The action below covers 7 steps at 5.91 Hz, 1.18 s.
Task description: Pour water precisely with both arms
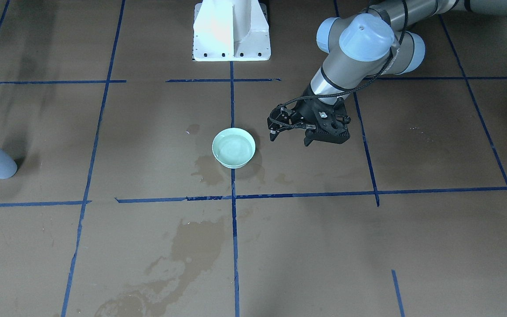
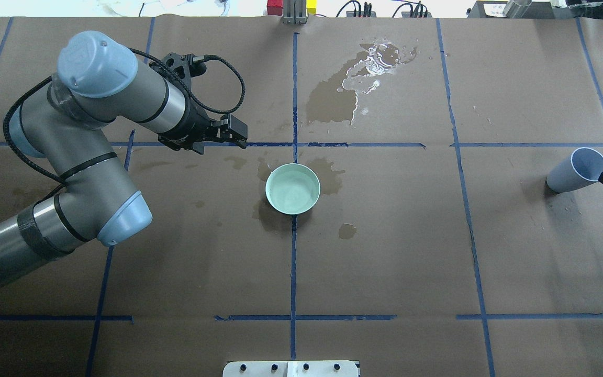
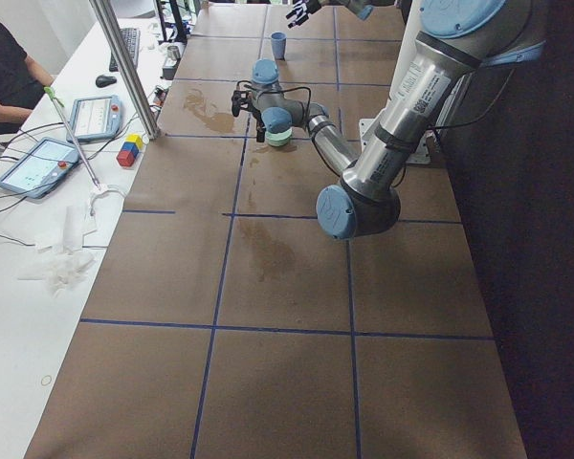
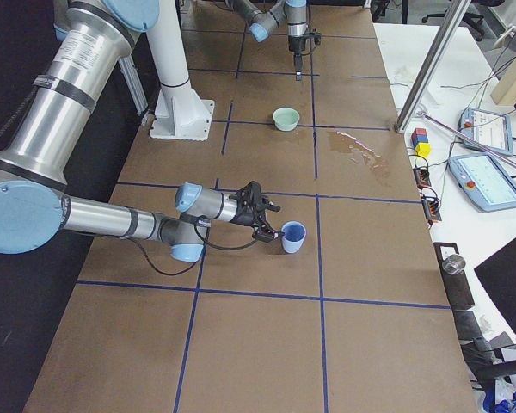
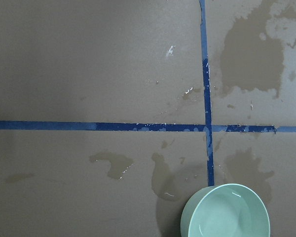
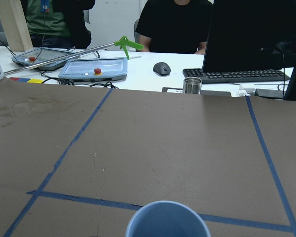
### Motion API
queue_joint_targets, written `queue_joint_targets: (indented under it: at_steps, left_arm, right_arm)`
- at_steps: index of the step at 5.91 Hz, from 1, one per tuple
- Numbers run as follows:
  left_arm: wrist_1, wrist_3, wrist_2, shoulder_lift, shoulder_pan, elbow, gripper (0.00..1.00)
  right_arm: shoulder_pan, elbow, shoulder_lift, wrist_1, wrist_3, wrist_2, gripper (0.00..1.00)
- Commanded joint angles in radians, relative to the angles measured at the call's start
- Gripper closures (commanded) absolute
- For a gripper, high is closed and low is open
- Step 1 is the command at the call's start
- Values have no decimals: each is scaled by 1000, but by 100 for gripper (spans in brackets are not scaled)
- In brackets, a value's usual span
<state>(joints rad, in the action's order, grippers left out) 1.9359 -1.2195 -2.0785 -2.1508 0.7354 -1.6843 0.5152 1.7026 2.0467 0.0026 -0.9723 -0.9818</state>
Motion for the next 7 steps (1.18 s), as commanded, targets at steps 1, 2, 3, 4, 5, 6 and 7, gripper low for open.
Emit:
queue_joint_targets:
  at_steps: [1, 2, 3, 4, 5, 6, 7]
  left_arm:
    - [0, 0, 0, 2, 15, 0, 0]
    - [0, 0, 0, 2, 15, -2, 0]
    - [0, 0, 0, 2, 15, 0, 0]
    - [0, 0, 0, 2, 15, 0, 0]
    - [0, 0, 0, 2, 15, 0, 0]
    - [0, 0, 0, 2, 16, -2, 0]
    - [0, 0, 0, 2, 16, -2, 0]
  right_arm:
    - [-187, -32, 6, 4, -61, 267, 1]
    - [-188, -75, 6, 4, -154, 288, 1]
    - [-201, -133, -8, 2, -176, 334, 1]
    - [-207, -161, -46, 2, -189, 348, 1]
    - [-208, -188, -57, 4, -189, 356, 1]
    - [-211, -189, -68, 4, -189, 356, 1]
    - [-216, -217, -82, 4, -189, 356, 1]
